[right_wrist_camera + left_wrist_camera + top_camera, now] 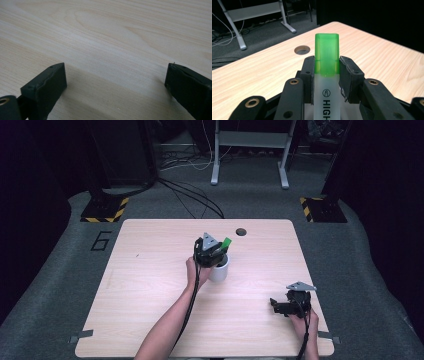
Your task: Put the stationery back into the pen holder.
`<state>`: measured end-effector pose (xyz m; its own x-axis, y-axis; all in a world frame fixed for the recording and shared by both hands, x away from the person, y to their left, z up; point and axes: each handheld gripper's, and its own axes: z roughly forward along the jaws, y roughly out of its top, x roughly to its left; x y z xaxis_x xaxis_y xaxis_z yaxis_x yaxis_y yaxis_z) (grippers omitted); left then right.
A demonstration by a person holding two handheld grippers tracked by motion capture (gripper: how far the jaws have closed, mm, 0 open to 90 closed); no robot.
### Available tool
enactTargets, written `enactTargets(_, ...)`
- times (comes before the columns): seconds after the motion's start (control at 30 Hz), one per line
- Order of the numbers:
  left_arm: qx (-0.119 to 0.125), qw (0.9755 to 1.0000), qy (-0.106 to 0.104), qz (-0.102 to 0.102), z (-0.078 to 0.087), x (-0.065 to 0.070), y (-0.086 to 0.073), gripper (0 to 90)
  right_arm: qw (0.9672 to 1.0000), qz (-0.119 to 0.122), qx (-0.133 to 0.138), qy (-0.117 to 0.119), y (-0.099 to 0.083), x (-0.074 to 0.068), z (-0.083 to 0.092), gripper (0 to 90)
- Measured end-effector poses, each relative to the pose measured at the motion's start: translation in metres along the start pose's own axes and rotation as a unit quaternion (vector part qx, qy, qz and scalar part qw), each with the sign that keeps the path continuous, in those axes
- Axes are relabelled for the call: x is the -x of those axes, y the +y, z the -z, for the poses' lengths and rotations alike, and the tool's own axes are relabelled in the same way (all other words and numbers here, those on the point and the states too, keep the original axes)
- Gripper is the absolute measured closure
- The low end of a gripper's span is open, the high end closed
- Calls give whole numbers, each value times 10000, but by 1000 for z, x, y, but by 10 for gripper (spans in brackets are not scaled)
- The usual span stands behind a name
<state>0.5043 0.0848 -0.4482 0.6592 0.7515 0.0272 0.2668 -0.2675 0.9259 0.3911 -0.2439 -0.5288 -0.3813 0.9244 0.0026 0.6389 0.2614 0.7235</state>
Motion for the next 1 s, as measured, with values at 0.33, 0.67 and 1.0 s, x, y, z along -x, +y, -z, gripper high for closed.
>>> enactTargets(0.33,-401,9992,2,-55,5,3,-7,664,10000,1,2,-1,0,0,0,34)
enactTargets(0.67,-713,9974,-21,53,17,1,-6,465,10000,-1,3,-3,0,0,0,35)
enactTargets(1.0,-615,9981,13,-71,51,5,-2,201,10000,0,1,-3,0,0,0,35)
